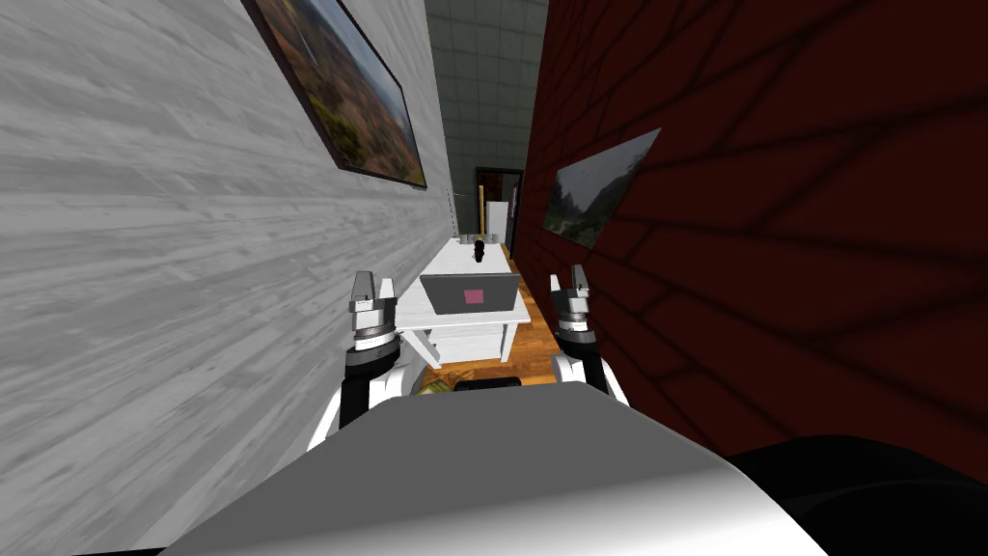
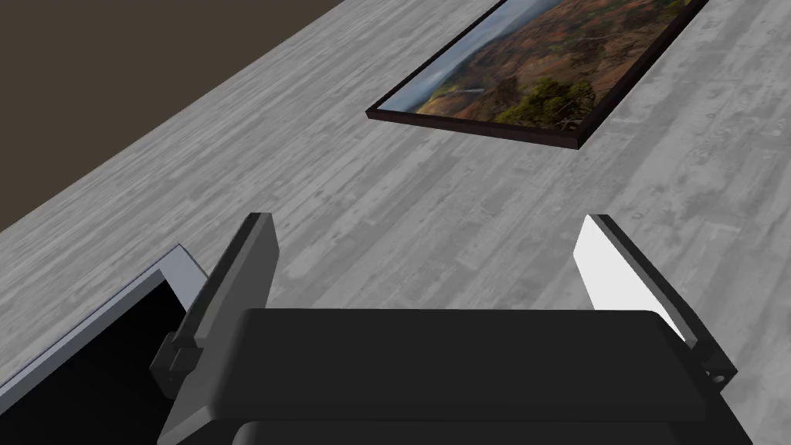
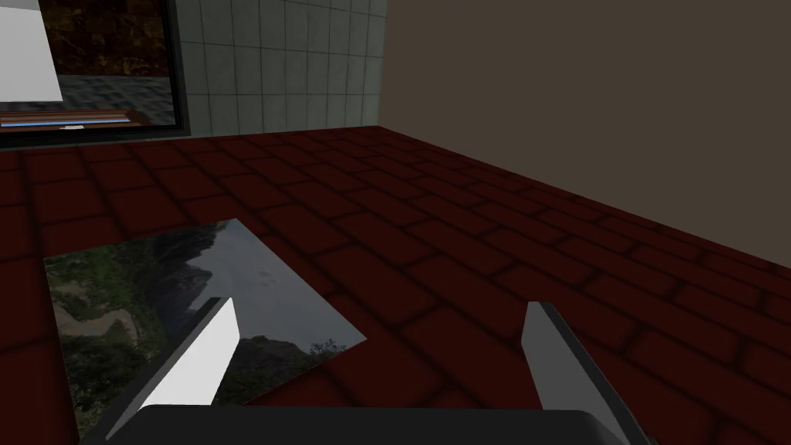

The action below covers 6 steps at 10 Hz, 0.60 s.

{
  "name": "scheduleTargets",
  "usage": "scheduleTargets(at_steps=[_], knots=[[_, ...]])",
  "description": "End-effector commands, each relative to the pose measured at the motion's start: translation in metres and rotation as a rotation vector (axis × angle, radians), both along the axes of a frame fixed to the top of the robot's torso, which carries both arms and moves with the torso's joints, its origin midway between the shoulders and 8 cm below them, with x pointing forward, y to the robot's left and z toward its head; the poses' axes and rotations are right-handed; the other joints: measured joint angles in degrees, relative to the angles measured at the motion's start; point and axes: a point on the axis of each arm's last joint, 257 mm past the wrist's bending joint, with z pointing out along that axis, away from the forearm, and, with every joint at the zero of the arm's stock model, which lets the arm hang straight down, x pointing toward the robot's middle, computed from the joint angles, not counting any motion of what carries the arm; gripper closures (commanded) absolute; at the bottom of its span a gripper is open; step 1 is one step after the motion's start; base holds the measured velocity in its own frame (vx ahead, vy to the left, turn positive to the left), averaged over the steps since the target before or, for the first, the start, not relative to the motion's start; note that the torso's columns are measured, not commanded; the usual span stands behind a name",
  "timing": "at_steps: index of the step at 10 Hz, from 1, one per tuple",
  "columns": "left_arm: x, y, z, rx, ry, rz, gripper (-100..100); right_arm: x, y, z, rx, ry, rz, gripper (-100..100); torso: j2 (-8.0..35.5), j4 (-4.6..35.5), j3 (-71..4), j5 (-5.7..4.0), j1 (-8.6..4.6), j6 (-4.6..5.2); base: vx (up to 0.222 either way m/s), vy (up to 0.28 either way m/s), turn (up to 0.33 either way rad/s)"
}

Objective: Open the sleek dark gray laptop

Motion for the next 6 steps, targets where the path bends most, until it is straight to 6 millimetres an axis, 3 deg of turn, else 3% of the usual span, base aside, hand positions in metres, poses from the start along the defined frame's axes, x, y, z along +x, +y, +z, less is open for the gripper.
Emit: scheduleTargets(at_steps=[1,6], knots=[[0.0000,0.0000,0.0000,0.000,0.000,0.000,0,0.0000,0.0000,0.0000,0.000,0.000,0.000,0,2.32,2.35,-4.67,0.00,0.00,0.00,0.000,0.000,0.000],[-0.0001,0.0000,0.0001,0.000,0.000,0.000,0,-0.0001,0.0000,0.0001,0.000,0.000,0.000,0,22.69,22.68,-45.36,0.00,0.00,0.00,0.000,0.000,0.000]])
